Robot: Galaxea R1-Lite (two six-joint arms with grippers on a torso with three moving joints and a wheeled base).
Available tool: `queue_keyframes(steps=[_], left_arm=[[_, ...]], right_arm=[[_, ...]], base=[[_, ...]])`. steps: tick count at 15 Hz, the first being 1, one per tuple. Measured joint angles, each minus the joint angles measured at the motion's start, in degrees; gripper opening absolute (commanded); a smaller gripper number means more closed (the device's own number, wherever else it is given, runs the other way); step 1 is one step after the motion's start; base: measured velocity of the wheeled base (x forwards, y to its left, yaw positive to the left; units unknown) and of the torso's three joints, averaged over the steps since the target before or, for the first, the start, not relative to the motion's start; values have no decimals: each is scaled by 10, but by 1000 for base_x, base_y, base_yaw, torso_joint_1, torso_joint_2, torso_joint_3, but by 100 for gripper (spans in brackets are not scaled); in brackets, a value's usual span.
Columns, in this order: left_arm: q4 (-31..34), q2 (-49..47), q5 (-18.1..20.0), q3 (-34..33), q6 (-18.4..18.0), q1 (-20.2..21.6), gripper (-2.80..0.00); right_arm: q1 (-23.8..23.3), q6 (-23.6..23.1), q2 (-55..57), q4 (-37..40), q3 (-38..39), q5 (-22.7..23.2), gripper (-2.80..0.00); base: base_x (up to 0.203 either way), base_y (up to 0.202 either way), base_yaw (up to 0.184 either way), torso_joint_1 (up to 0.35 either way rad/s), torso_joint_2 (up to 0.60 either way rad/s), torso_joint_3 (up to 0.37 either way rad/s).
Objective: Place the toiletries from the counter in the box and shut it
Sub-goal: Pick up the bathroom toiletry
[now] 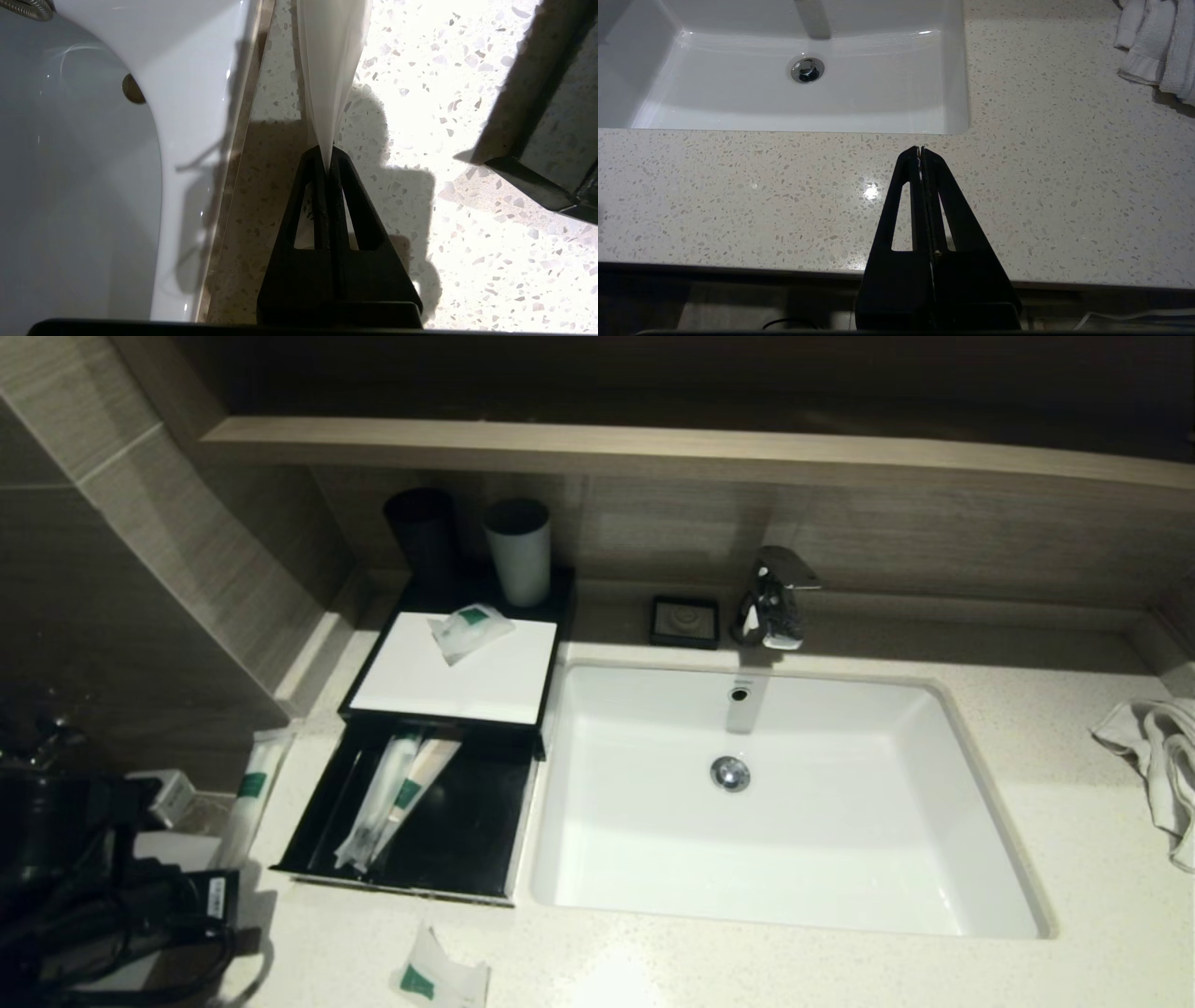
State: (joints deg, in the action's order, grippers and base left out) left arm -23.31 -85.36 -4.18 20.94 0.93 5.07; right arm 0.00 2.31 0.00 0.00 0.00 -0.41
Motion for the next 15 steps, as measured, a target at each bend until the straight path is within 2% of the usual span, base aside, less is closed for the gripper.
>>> queue_keyframes(steps=[7,15], left_arm=[[-24,19,21,-10,1,0,-280],[-24,115,64,-3,1,-1,-280]], right_arm=[[0,0,0,0,0,0,-280],[0,0,0,0,0,0,-280]], base=[[0,0,0,0,0,0],[0,0,0,0,0,0]])
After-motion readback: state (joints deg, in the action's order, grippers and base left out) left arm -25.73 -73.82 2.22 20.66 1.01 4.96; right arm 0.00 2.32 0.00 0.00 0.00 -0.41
